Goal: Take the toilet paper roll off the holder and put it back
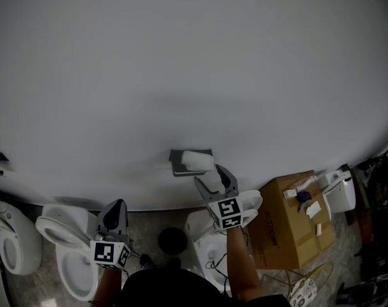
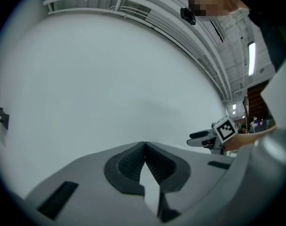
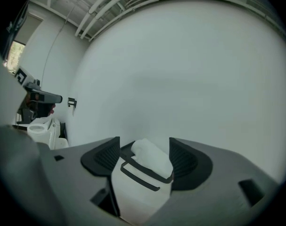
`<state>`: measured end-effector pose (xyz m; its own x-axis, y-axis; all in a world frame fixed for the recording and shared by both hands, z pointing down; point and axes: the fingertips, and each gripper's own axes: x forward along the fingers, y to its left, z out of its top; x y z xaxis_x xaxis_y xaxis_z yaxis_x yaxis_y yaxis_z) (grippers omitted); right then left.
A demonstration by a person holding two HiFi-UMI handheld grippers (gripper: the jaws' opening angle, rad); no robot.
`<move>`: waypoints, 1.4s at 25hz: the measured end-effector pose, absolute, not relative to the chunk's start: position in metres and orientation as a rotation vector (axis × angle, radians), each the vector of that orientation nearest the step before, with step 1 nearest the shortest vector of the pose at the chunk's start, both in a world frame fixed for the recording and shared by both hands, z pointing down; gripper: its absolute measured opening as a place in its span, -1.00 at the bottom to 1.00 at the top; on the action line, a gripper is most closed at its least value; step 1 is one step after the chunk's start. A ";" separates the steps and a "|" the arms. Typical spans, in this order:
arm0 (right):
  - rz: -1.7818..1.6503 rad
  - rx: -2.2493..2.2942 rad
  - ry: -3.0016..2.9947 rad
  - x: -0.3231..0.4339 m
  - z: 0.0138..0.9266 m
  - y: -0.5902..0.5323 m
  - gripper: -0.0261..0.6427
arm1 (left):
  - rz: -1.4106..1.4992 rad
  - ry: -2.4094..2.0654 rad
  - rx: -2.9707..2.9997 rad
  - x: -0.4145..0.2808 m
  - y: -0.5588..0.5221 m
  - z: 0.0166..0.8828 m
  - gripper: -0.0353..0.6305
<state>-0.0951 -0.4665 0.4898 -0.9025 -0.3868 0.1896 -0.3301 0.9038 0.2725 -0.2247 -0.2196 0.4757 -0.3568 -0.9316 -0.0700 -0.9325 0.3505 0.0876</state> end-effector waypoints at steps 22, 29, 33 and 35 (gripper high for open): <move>-0.199 0.982 -3.014 -0.014 0.466 -0.411 -0.91 | 0.165 2.563 -1.819 -0.216 -0.224 0.458 -0.88; -0.208 1.032 -3.051 -0.010 0.457 -0.397 -0.91 | 0.166 2.561 -1.831 -0.215 -0.226 0.457 -0.88; -0.216 1.032 -3.066 -0.011 0.455 -0.394 -0.91 | 0.173 2.555 -1.833 -0.212 -0.225 0.455 -0.88; -0.212 1.043 -3.074 -0.010 0.454 -0.394 -0.91 | 0.176 2.554 -1.832 -0.212 -0.225 0.455 -0.88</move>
<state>-0.0099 -0.3940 0.4536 -0.7889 -0.5968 -0.1465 -0.6113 0.7866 0.0875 -0.2122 -0.2248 0.4551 -0.3225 -0.9446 -0.0602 -0.9439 0.3163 0.0946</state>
